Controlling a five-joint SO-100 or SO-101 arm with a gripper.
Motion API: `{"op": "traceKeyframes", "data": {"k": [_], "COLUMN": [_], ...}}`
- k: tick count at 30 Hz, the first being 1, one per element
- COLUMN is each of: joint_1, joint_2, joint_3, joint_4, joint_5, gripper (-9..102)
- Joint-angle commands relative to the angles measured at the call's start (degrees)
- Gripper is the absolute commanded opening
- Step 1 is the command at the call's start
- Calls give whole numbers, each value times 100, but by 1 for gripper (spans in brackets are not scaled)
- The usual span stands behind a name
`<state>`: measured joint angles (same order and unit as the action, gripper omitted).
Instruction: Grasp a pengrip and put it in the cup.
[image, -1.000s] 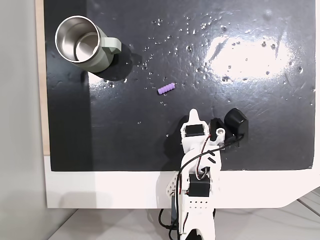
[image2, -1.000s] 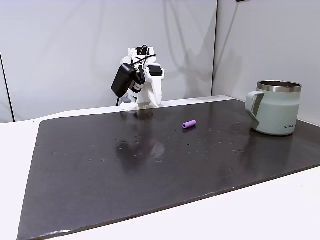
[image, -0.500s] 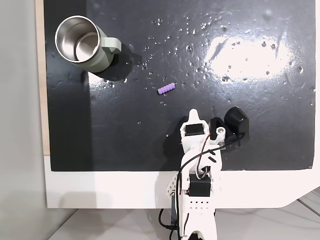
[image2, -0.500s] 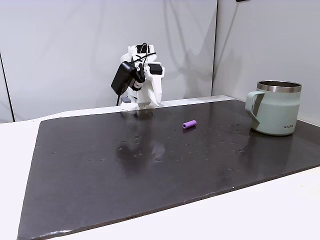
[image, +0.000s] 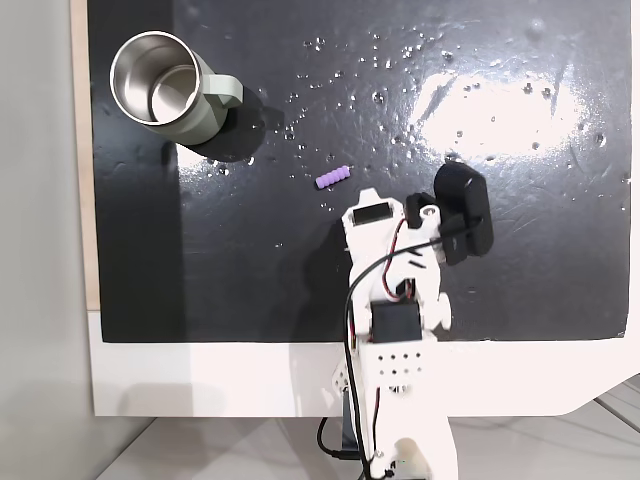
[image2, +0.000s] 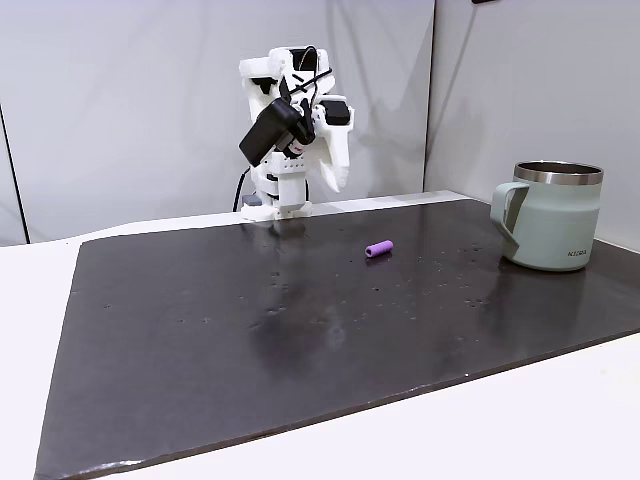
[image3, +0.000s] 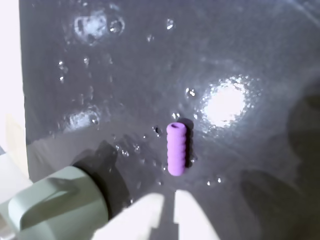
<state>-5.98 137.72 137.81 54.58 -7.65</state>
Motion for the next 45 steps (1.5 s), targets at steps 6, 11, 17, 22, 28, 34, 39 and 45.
{"op": "traceKeyframes", "data": {"k": [6, 11, 17, 22, 28, 34, 39, 45], "joint_1": [-202, -299, -378, -589, -932, -1063, -1046, -1011], "joint_2": [-1925, -2971, -3911, -4465, -4852, -5212, -5265, -5309], "joint_3": [-1521, -2074, -2426, -2672, -2830, -2962, -2988, -2997], "joint_4": [-79, -132, -316, -413, -413, -316, -255, -193], "joint_5": [677, 844, 993, 1081, 1125, 1072, 1046, 1020], "gripper": [15, 16, 17, 19, 21, 21, 20, 17]}}
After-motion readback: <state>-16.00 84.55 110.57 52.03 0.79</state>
